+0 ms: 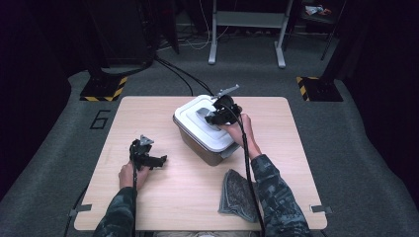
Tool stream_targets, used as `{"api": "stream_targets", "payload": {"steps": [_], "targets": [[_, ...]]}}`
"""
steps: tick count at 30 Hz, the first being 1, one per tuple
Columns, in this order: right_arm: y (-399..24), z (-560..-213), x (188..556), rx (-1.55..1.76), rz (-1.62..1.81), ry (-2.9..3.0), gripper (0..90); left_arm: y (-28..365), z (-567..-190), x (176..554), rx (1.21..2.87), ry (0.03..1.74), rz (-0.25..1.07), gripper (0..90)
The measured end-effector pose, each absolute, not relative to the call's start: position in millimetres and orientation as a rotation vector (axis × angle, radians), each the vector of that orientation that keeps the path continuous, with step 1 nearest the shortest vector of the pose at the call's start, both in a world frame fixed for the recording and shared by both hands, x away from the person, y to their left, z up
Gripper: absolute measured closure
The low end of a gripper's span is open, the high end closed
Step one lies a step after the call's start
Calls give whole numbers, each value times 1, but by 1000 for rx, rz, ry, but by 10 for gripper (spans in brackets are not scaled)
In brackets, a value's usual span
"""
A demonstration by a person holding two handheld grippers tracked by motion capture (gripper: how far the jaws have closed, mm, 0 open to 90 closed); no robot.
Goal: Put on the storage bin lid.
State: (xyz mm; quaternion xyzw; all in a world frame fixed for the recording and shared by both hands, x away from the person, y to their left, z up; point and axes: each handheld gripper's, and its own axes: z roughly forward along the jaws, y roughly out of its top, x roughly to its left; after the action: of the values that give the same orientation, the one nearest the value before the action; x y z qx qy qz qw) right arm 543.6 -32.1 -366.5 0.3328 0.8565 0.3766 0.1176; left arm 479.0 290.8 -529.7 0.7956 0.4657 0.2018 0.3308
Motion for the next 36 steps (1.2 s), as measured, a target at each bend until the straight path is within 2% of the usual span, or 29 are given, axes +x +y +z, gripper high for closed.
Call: {"api": "stream_targets", "payload": {"steps": [20, 23, 29, 36], "targets": [[-24, -377, 536, 969, 1103, 2504, 662, 291, -530, 479, 2079, 1219, 527, 0], [-25, -377, 537, 956, 1110, 2503, 572, 291, -530, 479, 2079, 1218, 527, 0], [-33, -371, 535, 991, 1120, 2477, 310, 291, -530, 479, 2080, 1218, 528, 0], [-48, -362, 528, 991, 1120, 2450, 172, 291, -530, 479, 2079, 1219, 526, 0]]}}
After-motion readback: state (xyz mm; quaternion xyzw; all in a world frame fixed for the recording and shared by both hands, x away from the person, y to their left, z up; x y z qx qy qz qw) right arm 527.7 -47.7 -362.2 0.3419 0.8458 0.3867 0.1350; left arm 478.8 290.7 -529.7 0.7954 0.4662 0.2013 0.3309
